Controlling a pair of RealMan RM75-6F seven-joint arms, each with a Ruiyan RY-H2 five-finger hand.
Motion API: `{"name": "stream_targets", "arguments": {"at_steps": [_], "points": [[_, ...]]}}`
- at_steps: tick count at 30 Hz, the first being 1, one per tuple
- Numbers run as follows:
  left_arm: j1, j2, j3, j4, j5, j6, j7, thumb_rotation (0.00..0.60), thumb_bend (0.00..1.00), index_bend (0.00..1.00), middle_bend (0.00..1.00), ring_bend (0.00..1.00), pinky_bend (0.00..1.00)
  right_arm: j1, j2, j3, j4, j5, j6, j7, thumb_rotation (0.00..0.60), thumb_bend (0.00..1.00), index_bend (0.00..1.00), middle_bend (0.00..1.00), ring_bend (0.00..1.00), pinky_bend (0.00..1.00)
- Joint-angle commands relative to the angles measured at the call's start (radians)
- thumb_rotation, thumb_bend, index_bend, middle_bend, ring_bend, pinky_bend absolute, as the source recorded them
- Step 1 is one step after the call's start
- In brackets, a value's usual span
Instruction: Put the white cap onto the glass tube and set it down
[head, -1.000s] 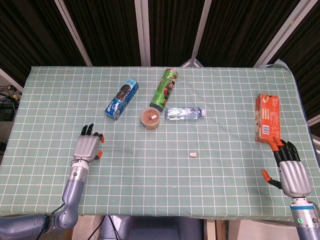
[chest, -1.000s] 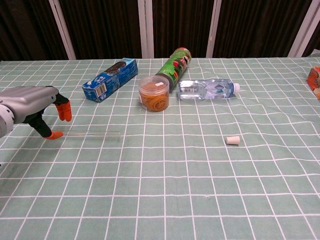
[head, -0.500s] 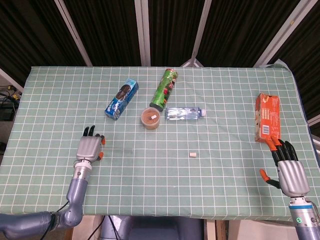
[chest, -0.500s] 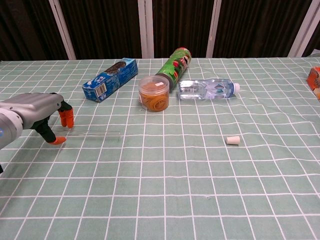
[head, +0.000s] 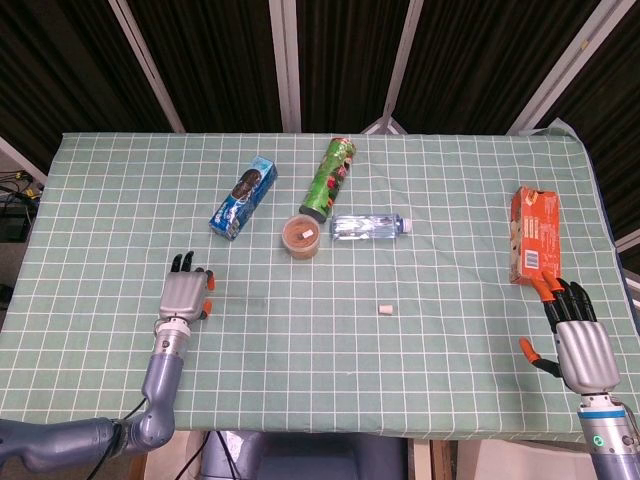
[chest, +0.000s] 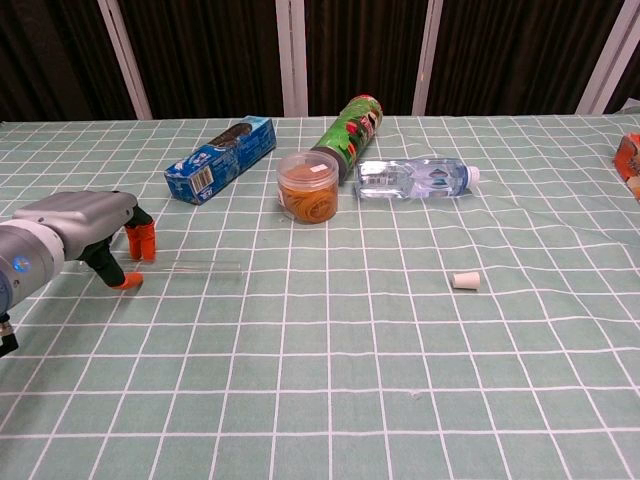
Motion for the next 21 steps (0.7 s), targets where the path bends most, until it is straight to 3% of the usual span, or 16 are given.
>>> {"name": "stream_targets", "arguments": {"at_steps": [1,9,16,21], "points": [[-0.002,0.000,0.004,0.000,0.015,0.001,-0.014,0.600,0.49,0.49,0.38,0.03,0.00,0.000,0.000,0.000,0.000,0.000,-0.001,-0.002,0.600,0.34,0.00,0.00,0.00,0.00],[-0.001,0.000,0.017,0.006,0.054,0.003,-0.048,0.600,0.70,0.54,0.43,0.06,0.00,-0.001,-0.001,0.000,-0.002,0.001,-0.002,-0.005,0.600,0.34,0.00,0.00,0.00,0.00],[0.001,0.012,0.017,-0.012,0.101,0.009,-0.090,0.600,0.74,0.54,0.44,0.07,0.00,-0.001,-0.001,0.000,-0.003,0.001,-0.003,-0.009,0.600,0.34,0.00,0.00,0.00,0.00],[0.014,0.038,0.007,-0.045,0.189,0.026,-0.188,0.600,0.74,0.54,0.45,0.07,0.00,-0.002,-0.001,-0.002,-0.006,-0.002,-0.004,-0.015,0.600,0.34,0.00,0.00,0.00,0.00]]}}
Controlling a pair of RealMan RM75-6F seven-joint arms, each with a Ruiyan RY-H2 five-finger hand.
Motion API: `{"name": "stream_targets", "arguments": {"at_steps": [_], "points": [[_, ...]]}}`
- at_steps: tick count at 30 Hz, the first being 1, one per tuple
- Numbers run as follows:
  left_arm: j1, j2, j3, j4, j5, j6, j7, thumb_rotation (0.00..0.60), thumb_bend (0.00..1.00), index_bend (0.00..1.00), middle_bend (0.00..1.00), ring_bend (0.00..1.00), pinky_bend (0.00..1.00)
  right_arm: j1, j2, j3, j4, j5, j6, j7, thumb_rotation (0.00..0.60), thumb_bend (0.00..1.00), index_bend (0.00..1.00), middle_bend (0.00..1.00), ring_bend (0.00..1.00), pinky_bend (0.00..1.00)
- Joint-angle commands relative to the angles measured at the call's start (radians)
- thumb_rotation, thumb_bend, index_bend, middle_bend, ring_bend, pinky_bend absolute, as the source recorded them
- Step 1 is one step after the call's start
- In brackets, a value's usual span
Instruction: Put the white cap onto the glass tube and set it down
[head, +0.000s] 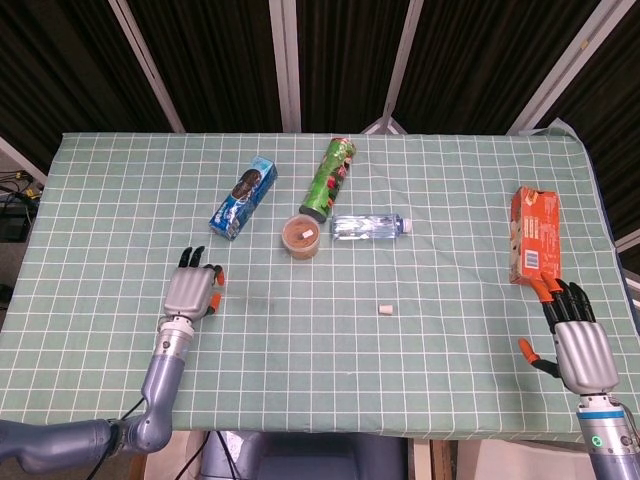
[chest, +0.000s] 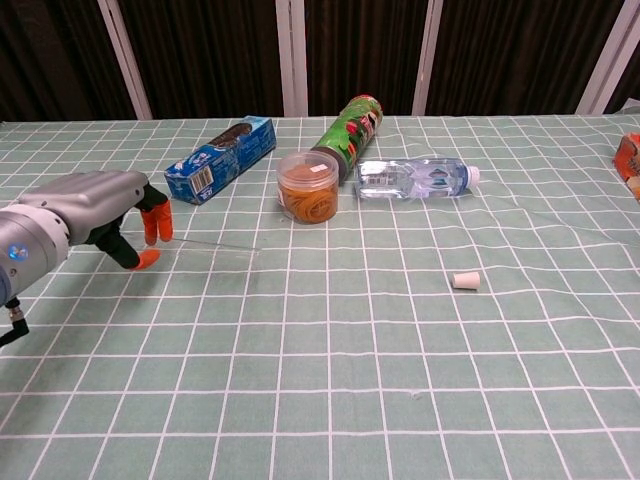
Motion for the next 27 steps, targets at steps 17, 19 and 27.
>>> {"name": "stream_targets", "arguments": {"at_steps": [17,19,27], "points": [[0.041,0.140,-0.041,-0.140,0.194,0.029,-0.241,0.600,0.74,0.54,0.45,0.07,0.00,0.087,-0.012,0.058,-0.068,0.081,-0.126,-0.062,0.600,0.34,0.27,0.14,0.01,0.00],[0.043,0.161,-0.048,-0.163,0.201,0.030,-0.249,0.600,0.74,0.54,0.45,0.07,0.00,0.112,-0.027,0.066,-0.074,0.102,-0.164,-0.101,0.600,0.34,0.30,0.16,0.01,0.00],[0.051,0.235,-0.062,-0.237,0.222,0.034,-0.263,0.600,0.74,0.55,0.45,0.07,0.00,0.209,-0.157,0.094,-0.065,0.201,-0.288,-0.262,0.600,0.34,0.32,0.16,0.02,0.00]]}}
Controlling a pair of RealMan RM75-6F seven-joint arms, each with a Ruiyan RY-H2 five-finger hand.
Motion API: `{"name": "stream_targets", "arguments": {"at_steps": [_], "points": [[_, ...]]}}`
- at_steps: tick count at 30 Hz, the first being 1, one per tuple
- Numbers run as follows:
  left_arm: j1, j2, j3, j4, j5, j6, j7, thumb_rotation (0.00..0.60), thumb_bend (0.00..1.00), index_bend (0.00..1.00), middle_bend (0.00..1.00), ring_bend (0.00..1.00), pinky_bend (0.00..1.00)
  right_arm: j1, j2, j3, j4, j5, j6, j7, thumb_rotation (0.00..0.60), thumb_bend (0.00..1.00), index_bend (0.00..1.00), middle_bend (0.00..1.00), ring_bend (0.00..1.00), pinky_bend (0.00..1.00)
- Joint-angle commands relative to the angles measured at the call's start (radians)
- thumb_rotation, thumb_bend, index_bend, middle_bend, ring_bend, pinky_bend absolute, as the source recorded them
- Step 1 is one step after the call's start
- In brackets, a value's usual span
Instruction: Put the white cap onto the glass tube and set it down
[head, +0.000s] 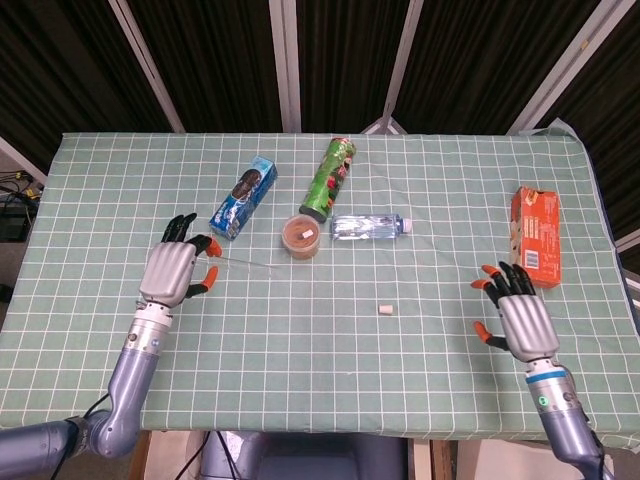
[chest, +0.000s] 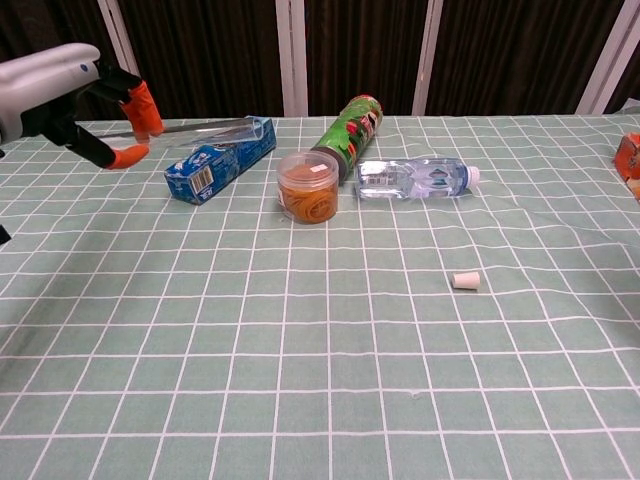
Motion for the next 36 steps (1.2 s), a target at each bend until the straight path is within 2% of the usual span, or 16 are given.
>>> {"name": "stream_targets", "arguments": {"at_steps": [1,7,15,36], "points": [[0.007,0.030,-0.003,-0.031,0.012,0.003,-0.009,0.600,0.74,0.55,0.45,0.07,0.00,0.056,-0.084,0.026,0.011,0.069,-0.056,-0.082,0.600,0.34,0.33,0.16,0.02,0.00],[0.020,0.074,0.003,-0.067,0.025,0.004,-0.029,0.600,0.75,0.55,0.45,0.07,0.00,0.109,-0.196,0.057,0.042,0.179,-0.094,-0.181,0.600,0.34,0.36,0.16,0.02,0.00],[0.023,0.108,-0.003,-0.052,0.009,-0.019,-0.065,0.600,0.75,0.55,0.45,0.07,0.00,0.146,-0.290,0.065,0.088,0.258,-0.103,-0.243,0.600,0.34,0.43,0.18,0.02,0.00],[0.013,0.110,0.008,0.002,0.002,-0.052,-0.109,0.600,0.75,0.55,0.45,0.07,0.00,0.202,-0.405,0.069,0.157,0.321,-0.108,-0.280,0.600,0.34,0.44,0.18,0.02,0.00]]}}
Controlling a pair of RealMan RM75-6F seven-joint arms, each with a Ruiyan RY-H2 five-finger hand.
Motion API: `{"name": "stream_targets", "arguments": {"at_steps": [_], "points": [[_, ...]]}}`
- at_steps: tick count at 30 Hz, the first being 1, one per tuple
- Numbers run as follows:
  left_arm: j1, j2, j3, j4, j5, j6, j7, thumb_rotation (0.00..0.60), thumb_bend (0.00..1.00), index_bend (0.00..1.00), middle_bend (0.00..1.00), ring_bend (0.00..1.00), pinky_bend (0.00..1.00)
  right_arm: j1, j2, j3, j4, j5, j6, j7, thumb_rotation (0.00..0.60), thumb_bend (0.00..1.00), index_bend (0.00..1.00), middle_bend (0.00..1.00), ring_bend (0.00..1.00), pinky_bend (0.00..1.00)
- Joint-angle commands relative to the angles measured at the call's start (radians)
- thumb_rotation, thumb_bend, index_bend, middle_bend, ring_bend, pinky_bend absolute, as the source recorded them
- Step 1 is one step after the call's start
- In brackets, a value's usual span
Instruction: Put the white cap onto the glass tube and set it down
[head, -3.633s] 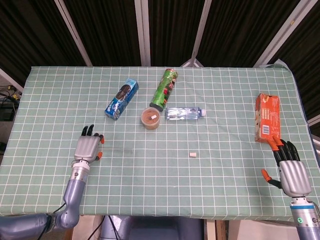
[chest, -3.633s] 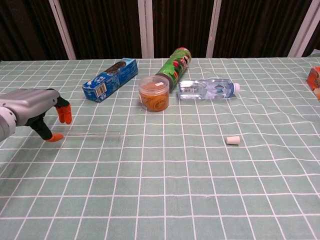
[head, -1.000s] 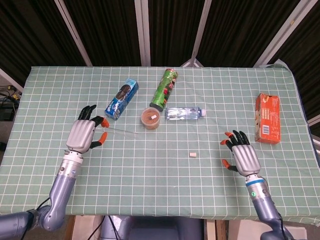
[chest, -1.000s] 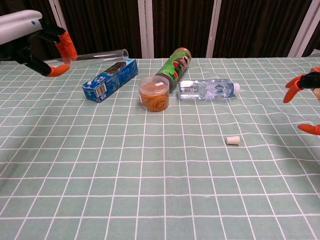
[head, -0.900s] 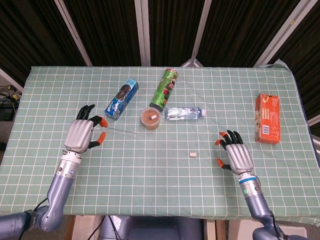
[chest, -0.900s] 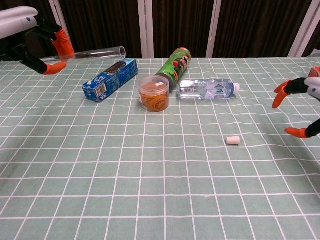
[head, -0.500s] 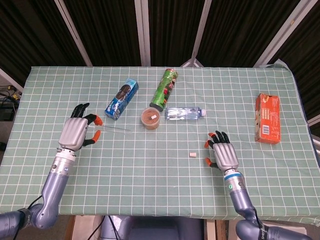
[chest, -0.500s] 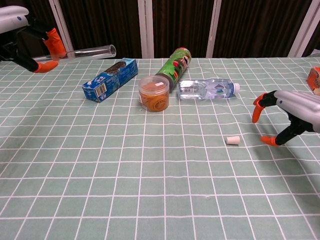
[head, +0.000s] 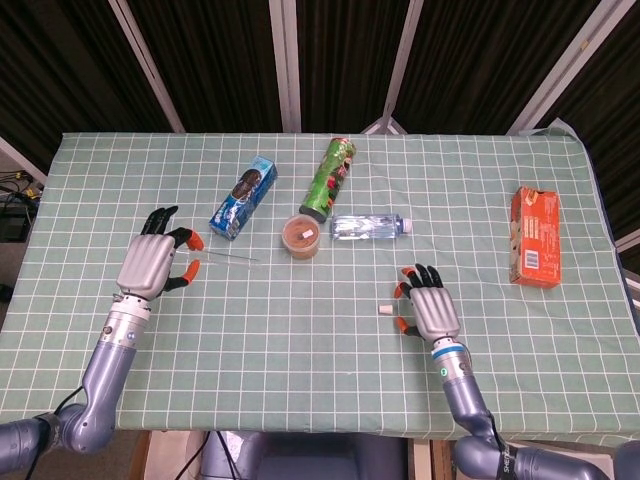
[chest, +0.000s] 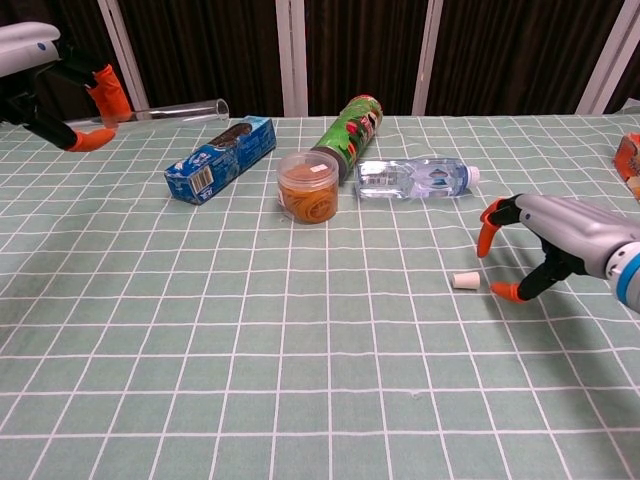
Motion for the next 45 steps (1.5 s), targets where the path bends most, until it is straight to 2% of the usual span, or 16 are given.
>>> {"name": "stream_targets", "arguments": {"at_steps": [1,45], "points": [[-0.001,0.000,0.001,0.005,0.000,-0.002,-0.003,0.600,0.75,0.55,0.45,0.07,0.00,0.008,-0.013,0.003,0.013,0.007,-0.001,-0.002,0.600,0.34,0.44,0.18,0.02,0.00],[-0.006,0.007,0.007,0.044,-0.003,-0.013,-0.036,0.600,0.75,0.55,0.45,0.07,0.00,0.042,-0.075,0.002,0.076,0.053,0.010,-0.008,0.600,0.34,0.51,0.21,0.03,0.00]]}}
